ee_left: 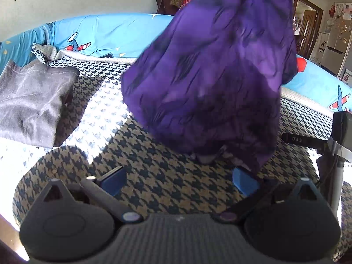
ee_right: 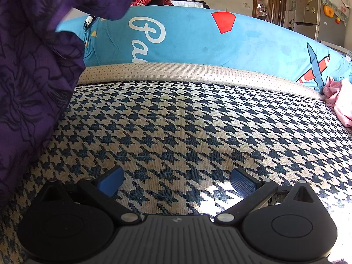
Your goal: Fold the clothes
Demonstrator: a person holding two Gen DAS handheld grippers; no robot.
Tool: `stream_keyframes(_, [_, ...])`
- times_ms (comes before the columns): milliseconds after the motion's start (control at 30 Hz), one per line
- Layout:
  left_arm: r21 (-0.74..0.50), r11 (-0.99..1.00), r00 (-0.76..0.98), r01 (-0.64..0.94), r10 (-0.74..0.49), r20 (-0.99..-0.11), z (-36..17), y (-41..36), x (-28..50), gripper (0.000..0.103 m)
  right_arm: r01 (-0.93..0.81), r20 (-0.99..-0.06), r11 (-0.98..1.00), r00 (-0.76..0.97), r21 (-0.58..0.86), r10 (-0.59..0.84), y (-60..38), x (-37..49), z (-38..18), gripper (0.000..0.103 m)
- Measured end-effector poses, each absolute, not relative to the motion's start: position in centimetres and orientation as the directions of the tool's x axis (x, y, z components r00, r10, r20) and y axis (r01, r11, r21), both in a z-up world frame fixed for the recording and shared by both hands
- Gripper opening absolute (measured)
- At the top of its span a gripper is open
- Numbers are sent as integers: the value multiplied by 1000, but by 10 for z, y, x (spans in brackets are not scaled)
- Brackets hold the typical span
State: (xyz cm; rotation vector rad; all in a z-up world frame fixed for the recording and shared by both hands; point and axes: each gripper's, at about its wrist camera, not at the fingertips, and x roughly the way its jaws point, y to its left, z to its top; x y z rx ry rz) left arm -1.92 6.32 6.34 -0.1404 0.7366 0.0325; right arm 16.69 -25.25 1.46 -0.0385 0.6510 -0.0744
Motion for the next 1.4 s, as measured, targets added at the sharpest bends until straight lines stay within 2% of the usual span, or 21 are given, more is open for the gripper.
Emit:
stream_keyframes(600, [-133,987,699,-92,-31,-715,55,57,-11,103,57,-604,997,793,-60,-81,-253,168,15,103])
stream_keyframes(1067, [-84,996,670,-27,-45,-741,44,25,-12,103,57,-604,997,793,-59,-81,-253,168,15,103])
stream_keyframes(1400, [-72,995,657,-74,-6,-754,56,40,2,103,56,-604,997,793,-58,-80,-254,167,15,103])
